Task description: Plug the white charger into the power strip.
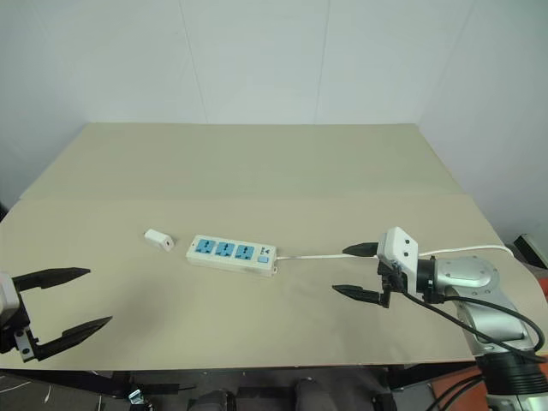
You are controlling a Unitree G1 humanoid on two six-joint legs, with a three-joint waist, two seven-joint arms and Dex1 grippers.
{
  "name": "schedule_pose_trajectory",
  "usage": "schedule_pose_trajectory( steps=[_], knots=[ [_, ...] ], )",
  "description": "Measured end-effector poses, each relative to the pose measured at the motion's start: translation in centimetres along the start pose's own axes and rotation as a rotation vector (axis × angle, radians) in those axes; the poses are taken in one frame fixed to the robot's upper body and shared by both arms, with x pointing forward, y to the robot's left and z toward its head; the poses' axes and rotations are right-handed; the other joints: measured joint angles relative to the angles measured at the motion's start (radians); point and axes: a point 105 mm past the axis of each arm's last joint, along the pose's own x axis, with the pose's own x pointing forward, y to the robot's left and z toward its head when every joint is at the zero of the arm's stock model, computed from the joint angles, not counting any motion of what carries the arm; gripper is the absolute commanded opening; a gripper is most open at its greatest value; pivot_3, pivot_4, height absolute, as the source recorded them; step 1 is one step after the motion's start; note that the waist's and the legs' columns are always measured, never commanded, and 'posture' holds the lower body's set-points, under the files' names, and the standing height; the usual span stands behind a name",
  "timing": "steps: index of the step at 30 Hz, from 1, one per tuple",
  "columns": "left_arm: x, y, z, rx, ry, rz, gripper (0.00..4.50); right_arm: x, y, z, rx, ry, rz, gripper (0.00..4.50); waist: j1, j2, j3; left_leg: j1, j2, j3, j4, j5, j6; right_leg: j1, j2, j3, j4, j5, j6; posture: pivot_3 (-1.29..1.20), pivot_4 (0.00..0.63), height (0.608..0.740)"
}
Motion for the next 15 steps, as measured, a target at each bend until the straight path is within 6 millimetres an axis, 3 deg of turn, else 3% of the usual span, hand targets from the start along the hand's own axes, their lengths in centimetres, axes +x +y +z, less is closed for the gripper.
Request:
schedule_pose_trajectory(
  steps=[12,15],
  knots=[
    [0.4,-0.1,0.1,-0.003,-0.015,-0.013,4.5,0.4,0.2,-0.1,0.015,-0.009,0.001,4.48,0.0,0.0,0.0,0.0,0.0,0.0,0.0,0.0,0.0,0.0,0.0,0.0,0.0,0.0,0.0,0.0,0.15,0.74],
    [0.5,-0.2,0.1,-0.005,-0.019,-0.017,4.5,1.3,-0.1,0.4,0.019,-0.066,-0.001,4.48,-0.004,0.0,0.0,0.001,0.0,0.0,0.0,0.0,0.0,0.0,0.0,0.0,0.0,0.0,0.001,0.0,0.15,0.74]
  ],
)
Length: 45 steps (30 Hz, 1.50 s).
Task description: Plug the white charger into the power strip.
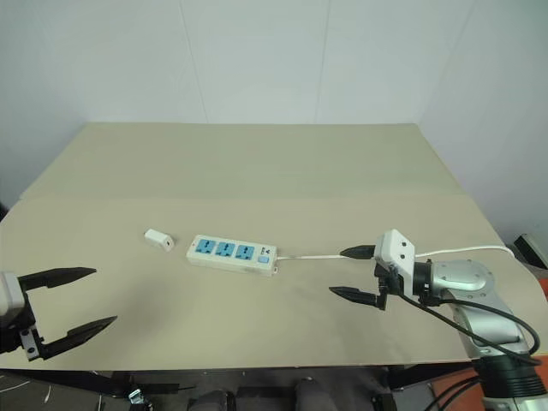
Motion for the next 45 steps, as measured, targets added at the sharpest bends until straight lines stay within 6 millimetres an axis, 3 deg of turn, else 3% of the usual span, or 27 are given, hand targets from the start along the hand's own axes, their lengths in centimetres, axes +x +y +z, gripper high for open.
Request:
schedule_pose_trajectory(
  steps=[8,12,21,35,45],
  knots=[
    [1.0,-0.2,0.4,0.009,-0.037,-0.044,4.5,8.8,-1.1,2.2,0.056,-0.256,0.08,4.48,-0.001,0.001,0.0,-0.001,0.0,0.0,0.0,0.0,0.0,-0.002,0.001,0.0,0.001,0.001,0.001,0.0,0.15,0.74],
    [1.1,-0.1,0.4,0.009,-0.038,-0.049,4.5,11.4,-1.4,2.9,0.041,-0.28,0.134,4.48,0.004,0.001,0.001,-0.003,0.0,0.0,0.0,0.0,0.0,-0.002,0.001,-0.001,0.0,0.004,0.006,0.0,0.15,0.74],
    [0.9,-0.6,0.0,-0.015,-0.032,-0.047,4.5,13.6,-0.5,0.2,0.066,-0.218,0.228,4.48,0.0,0.001,0.001,-0.002,0.001,0.0,0.0,0.0,0.0,-0.002,0.001,-0.001,0.001,0.003,0.005,0.0,0.15,0.74],
    [0.8,-0.7,0.0,-0.016,-0.025,-0.049,4.5,16.3,-0.1,0.8,0.063,-0.249,0.243,4.48,-0.003,0.001,0.001,-0.001,0.001,0.0,0.0,0.0,0.0,-0.001,0.001,-0.001,0.001,0.004,0.005,0.0,0.15,0.74],
    [0.8,-0.7,0.0,-0.013,-0.027,-0.049,4.5,16.5,-0.5,0.3,0.079,-0.24,0.21,4.48,-0.003,0.001,0.001,-0.001,0.001,0.0,0.0,0.0,0.0,-0.001,0.001,-0.001,0.001,0.004,0.005,0.0,0.15,0.74]
  ],
)
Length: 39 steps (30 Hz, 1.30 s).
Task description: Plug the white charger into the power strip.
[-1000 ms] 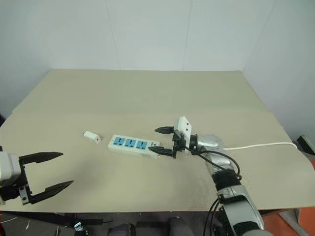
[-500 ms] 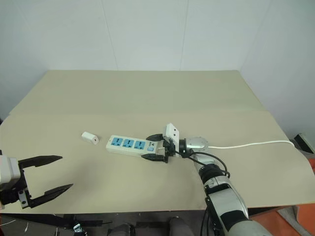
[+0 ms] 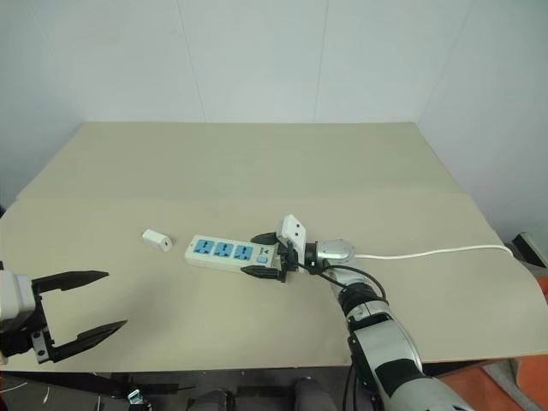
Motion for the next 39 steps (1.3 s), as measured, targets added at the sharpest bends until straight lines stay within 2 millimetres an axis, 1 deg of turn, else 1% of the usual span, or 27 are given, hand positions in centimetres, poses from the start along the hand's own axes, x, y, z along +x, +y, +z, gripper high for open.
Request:
schedule_pose_trajectory(
  steps=[3,11,17,27,30,31,32,39],
  knots=[
    [0.0,0.0,0.0,0.001,-0.001,0.0,4.5,-0.1,0.0,-0.4,0.01,0.015,-0.003,4.48,0.0,0.0,0.0,0.0,0.0,0.0,0.0,0.0,0.0,0.0,0.0,0.0,0.0,0.0,0.0,0.0,0.15,0.74],
    [0.0,0.1,0.2,0.018,-0.011,0.003,4.5,-0.1,0.1,-0.7,0.011,0.032,0.008,4.48,-0.001,0.0,0.0,0.0,0.0,0.0,0.0,0.0,0.0,0.0,0.0,0.0,0.0,0.0,0.0,0.0,0.15,0.74],
    [0.0,0.2,0.3,0.02,-0.013,0.004,4.5,-0.1,0.2,-1.7,0.037,0.075,0.003,4.48,-0.001,0.0,0.0,0.0,0.0,0.0,0.0,0.0,0.0,0.0,0.0,0.0,0.0,0.0,0.0,0.0,0.15,0.74],
    [0.1,0.2,0.3,0.024,-0.019,0.003,4.5,0.5,0.2,-1.8,0.042,0.077,-0.007,4.48,-0.016,0.0,0.0,0.002,0.0,0.0,0.0,0.0,0.0,0.003,0.0,0.0,0.0,0.0,0.0,0.0,0.15,0.74],
    [0.1,0.3,0.4,0.028,-0.022,0.004,4.5,0.6,0.3,-1.9,0.035,0.085,0.003,3.86,-0.023,0.0,0.0,0.002,0.0,-0.001,0.0,0.0,0.0,0.003,0.0,0.0,0.0,0.0,0.0,0.0,0.15,0.74],
    [0.1,0.3,0.4,0.029,-0.021,0.004,4.5,0.6,0.3,-1.9,0.032,0.086,0.008,3.53,-0.024,0.0,0.0,0.002,0.0,-0.001,0.0,0.0,0.0,0.003,0.0,0.0,0.0,0.0,0.0,0.0,0.15,0.74],
    [0.1,0.3,0.4,0.03,-0.02,0.004,4.5,0.6,0.4,-1.9,0.032,0.087,0.01,3.42,-0.024,0.0,0.0,0.002,0.0,-0.001,0.0,0.0,0.0,0.003,0.0,0.0,0.0,0.0,0.0,0.0,0.15,0.74],
    [0.1,0.4,0.4,0.035,-0.016,0.005,4.5,0.5,0.4,-1.9,0.035,0.086,0.015,3.42,-0.024,0.0,0.0,0.002,0.0,-0.001,0.0,0.0,0.0,0.003,0.0,0.0,0.0,0.0,0.0,0.0,0.15,0.74]
  ],
)
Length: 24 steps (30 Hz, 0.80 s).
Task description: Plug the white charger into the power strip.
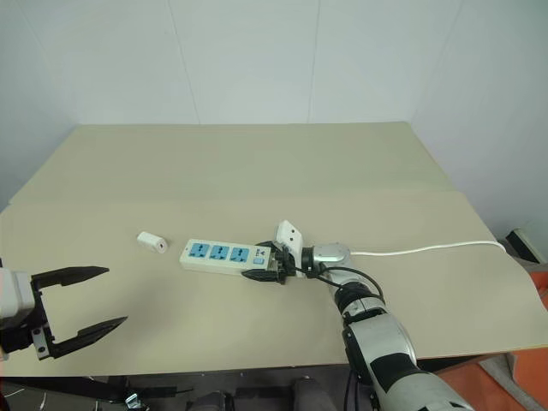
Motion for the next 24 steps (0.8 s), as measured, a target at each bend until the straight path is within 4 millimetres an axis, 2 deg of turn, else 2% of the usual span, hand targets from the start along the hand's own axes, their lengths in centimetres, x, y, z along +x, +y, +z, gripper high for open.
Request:
schedule_pose_trajectory(
  steps=[5,13,24],
  knots=[
    [0.0,0.2,0.1,0.006,-0.002,-0.001,4.5,-0.4,0.2,0.1,0.0,-0.003,0.03,3.42,0.0,0.0,0.0,0.0,0.0,0.0,0.0,0.0,0.0,0.0,0.0,0.0,0.0,0.0,0.0,0.0,0.15,0.74],
    [0.2,0.6,0.1,0.008,-0.009,-0.022,4.5,-3.4,0.5,-0.5,-0.019,-0.001,0.067,3.42,0.001,0.0,0.0,-0.001,0.0,0.0,0.0,0.0,0.0,-0.001,0.0,0.0,0.0,0.0,0.0,0.0,0.15,0.74],
    [0.5,1.3,0.5,0.042,-0.02,-0.046,4.5,-5.5,1.8,-1.1,-0.036,-0.02,0.083,3.42,0.002,0.0,0.0,-0.001,0.0,0.0,0.0,0.0,0.0,-0.001,0.0,0.0,0.0,0.0,0.0,0.0,0.15,0.74]
  ],
)
